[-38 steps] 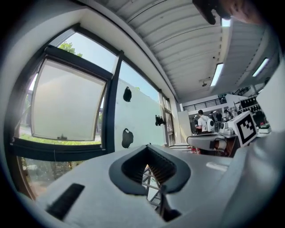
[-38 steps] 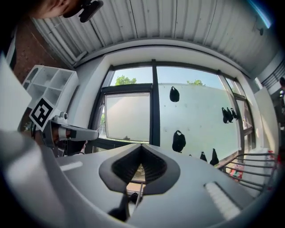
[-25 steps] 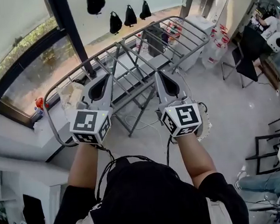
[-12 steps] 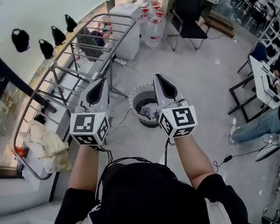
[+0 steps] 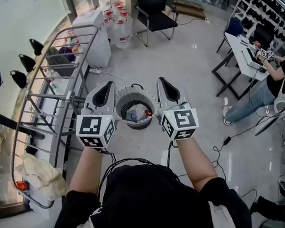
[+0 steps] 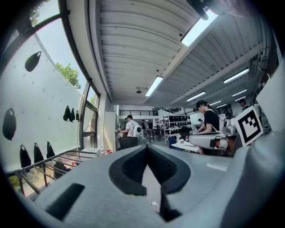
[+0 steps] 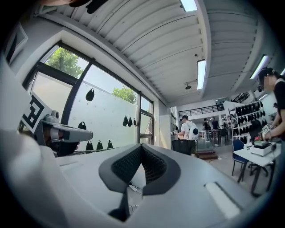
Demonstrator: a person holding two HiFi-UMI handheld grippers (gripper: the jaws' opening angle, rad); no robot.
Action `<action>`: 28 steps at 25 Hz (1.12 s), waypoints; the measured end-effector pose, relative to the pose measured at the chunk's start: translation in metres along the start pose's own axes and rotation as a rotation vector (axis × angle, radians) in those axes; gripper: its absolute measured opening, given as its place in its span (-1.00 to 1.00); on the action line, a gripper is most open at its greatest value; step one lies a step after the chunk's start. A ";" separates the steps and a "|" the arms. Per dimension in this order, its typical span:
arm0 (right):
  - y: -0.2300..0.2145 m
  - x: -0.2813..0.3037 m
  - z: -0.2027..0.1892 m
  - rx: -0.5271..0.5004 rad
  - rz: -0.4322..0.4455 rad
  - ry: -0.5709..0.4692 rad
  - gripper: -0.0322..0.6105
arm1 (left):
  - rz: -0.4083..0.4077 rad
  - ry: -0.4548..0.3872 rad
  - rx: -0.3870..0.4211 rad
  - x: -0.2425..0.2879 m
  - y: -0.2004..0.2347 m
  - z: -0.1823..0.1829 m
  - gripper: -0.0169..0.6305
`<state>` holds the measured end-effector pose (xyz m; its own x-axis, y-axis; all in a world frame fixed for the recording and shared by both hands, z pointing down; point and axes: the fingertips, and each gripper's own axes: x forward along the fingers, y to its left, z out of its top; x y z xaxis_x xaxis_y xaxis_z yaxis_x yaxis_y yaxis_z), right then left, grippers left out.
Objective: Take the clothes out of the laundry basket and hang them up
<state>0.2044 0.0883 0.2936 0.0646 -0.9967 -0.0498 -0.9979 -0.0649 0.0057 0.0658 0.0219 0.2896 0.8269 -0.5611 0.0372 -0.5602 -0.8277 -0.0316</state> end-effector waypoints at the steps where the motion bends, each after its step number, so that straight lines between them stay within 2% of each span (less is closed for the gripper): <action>1: -0.004 0.000 -0.003 0.002 -0.006 0.010 -0.86 | -0.006 0.005 -0.002 0.003 -0.003 -0.002 -0.92; 10: -0.009 0.011 -0.043 0.004 0.023 0.089 -0.86 | 0.003 0.089 -0.066 0.014 0.007 -0.046 -0.92; 11: -0.010 0.016 -0.050 0.012 0.025 0.100 -0.86 | -0.010 0.107 -0.075 0.018 0.009 -0.055 -0.86; 12: -0.010 0.021 -0.059 0.021 0.035 0.118 -0.88 | -0.028 0.130 -0.081 0.022 0.010 -0.064 -0.57; 13: -0.008 0.027 -0.070 0.031 0.055 0.145 -0.48 | -0.045 0.155 -0.082 0.025 0.011 -0.075 -0.32; 14: -0.006 0.033 -0.084 0.041 0.078 0.178 -0.16 | -0.055 0.179 -0.076 0.028 0.013 -0.086 -0.22; 15: -0.004 0.038 -0.098 0.049 0.095 0.213 -0.13 | -0.057 0.200 -0.068 0.031 0.016 -0.098 -0.22; 18: -0.005 0.057 -0.146 0.050 0.115 0.309 -0.15 | -0.045 0.255 -0.052 0.044 0.031 -0.137 -0.22; 23: -0.010 0.093 -0.235 0.050 0.099 0.488 -0.17 | -0.054 0.365 -0.091 0.083 0.067 -0.211 -0.22; 28: -0.040 0.139 -0.308 0.094 0.070 0.622 -0.22 | -0.108 0.457 -0.117 0.143 0.088 -0.277 -0.24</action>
<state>0.2558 -0.0633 0.5944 -0.0360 -0.8424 0.5377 -0.9947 -0.0218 -0.1008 0.1208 -0.1327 0.5686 0.7894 -0.3951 0.4697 -0.4957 -0.8617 0.1083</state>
